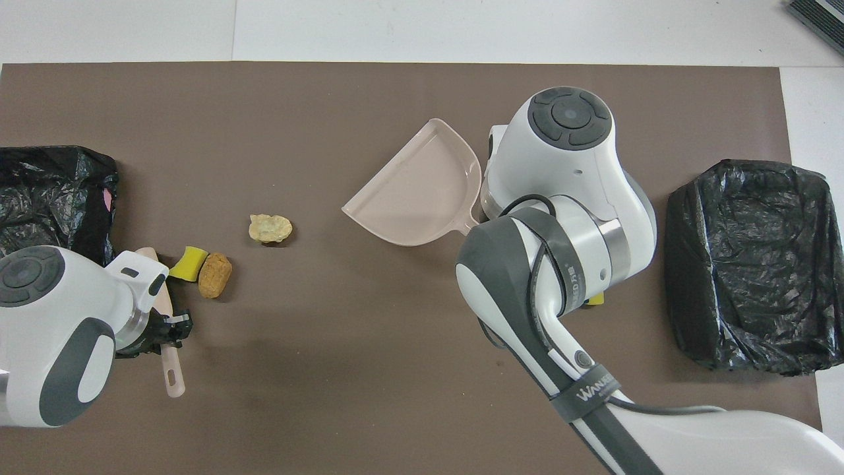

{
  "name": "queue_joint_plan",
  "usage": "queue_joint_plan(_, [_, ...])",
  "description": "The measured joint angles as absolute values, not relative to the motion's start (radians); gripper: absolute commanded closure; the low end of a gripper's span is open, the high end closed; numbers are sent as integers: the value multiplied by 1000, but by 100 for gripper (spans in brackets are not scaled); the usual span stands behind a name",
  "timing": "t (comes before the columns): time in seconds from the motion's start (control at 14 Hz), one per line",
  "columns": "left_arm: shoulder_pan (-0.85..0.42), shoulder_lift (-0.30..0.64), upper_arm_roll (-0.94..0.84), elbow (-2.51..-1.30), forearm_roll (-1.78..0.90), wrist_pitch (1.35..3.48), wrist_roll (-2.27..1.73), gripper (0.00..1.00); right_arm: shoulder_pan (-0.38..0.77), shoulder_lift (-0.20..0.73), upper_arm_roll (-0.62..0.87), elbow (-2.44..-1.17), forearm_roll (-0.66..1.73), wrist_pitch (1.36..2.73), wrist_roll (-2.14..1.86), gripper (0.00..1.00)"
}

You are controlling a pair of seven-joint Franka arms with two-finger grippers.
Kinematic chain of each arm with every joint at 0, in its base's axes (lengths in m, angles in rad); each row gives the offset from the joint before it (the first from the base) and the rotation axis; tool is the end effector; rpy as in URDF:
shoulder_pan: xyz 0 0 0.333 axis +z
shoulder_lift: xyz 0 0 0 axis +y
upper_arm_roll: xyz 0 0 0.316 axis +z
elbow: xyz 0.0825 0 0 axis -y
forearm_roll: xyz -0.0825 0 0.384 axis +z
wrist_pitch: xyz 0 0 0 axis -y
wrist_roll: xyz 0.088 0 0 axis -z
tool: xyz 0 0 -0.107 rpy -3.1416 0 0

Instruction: Sweep and dump trash in bin

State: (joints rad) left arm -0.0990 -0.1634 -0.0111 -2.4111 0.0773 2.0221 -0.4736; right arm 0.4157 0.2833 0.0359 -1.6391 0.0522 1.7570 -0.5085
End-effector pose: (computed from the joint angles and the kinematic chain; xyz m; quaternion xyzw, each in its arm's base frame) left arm 0.4408 -0.0442 0.3582 -0.9802 -0.1593 0.0981 0.0645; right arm 0.5618 0.2755 0.4388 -0.8869 -0.4536 0.0816 0.0325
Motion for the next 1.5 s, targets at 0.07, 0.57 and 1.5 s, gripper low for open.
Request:
queue_joint_plan(0.07, [-109, -154, -13, -2410, 78, 2037, -473, 100, 427, 269, 37, -1666, 25, 1759, -536, 100])
queue_joint_plan(0.57, [-137, -101, -13, -2369, 83, 2084, -277, 100, 489, 205, 42, -1853, -23, 1924, -619, 100])
queue_joint_plan(1.5, [-339, 26, -26, -2236, -78, 2131, -17, 100, 517, 232, 42, -1901, -22, 1936, -589, 100])
